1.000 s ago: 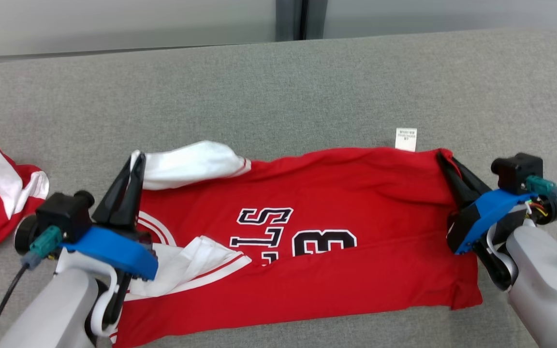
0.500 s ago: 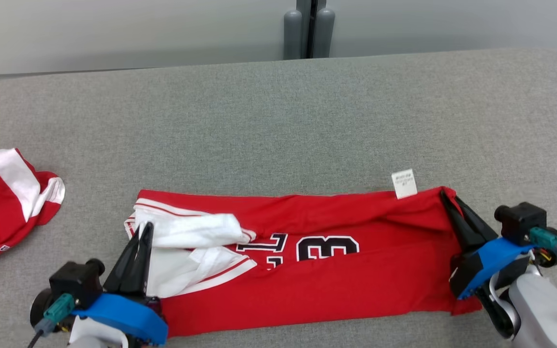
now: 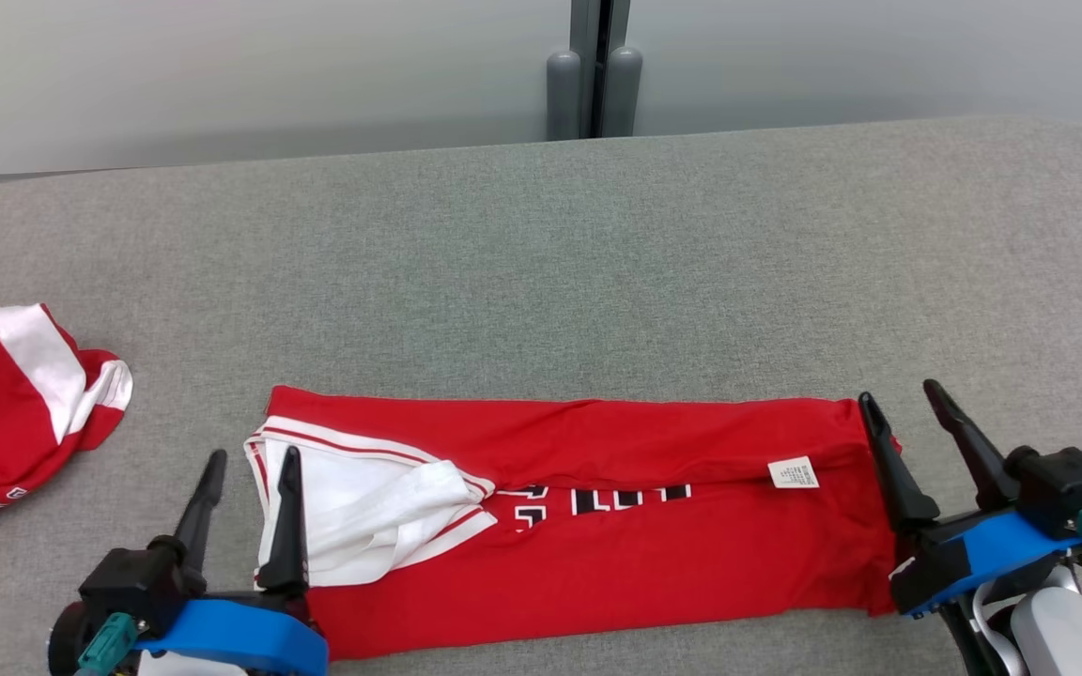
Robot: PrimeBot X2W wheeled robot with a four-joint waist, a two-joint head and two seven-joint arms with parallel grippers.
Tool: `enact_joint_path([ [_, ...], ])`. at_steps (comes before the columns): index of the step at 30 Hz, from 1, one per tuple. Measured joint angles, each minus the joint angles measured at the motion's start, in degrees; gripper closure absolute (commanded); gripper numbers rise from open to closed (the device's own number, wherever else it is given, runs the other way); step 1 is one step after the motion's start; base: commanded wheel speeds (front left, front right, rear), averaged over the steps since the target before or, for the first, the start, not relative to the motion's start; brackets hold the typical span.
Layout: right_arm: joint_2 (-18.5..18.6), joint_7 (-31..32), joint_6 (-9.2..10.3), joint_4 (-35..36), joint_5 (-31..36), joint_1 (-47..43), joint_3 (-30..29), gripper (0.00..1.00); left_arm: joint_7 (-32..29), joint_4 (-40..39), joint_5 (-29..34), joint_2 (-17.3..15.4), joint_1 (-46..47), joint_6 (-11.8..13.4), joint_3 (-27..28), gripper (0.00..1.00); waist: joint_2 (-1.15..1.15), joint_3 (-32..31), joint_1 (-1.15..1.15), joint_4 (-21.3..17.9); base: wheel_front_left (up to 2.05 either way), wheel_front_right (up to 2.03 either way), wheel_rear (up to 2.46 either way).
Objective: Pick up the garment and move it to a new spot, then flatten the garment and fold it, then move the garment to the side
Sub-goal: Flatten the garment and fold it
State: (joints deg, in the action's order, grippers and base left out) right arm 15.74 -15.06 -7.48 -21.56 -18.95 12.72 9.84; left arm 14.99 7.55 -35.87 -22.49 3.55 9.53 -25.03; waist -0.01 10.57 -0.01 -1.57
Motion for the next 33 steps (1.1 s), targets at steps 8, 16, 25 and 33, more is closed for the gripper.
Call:
enact_joint_path([
  [8, -0.8, 0.0, 0.0, 1.8, 0.2, -0.5, -3.4, 0.0, 0.0, -4.8, 12.8, 6.9, -2.5, -1.0, 11.9, 0.0, 0.0, -0.1, 0.0, -0.1, 0.0, 0.0, 0.0],
  [16, -2.4, 0.0, 0.0, -9.9, 0.2, 3.4, -2.5, 0.0, 0.0, -6.6, 22.3, 13.7, -3.5, -3.2, 20.6, 0.0, 0.01, 0.1, 0.01, 0.5, 0.0, 0.0, 0.0],
  [25, -4.0, 0.3, 0.0, -23.4, -3.4, 7.1, 0.4, 0.0, 0.0, -6.1, 28.9, 17.5, -4.3, -5.1, 25.4, 0.0, 0.01, 0.7, 0.01, 0.9, 0.0, 0.0, 0.0],
  [33, -4.3, 0.9, 0.09, -28.2, -7.1, 8.6, 5.2, 0.74, 0.0, -5.0, 32.0, 18.5, -4.5, -5.5, 26.7, 0.0, 0.0, 0.5, 0.0, 0.9, 0.0, 0.0, 0.0],
])
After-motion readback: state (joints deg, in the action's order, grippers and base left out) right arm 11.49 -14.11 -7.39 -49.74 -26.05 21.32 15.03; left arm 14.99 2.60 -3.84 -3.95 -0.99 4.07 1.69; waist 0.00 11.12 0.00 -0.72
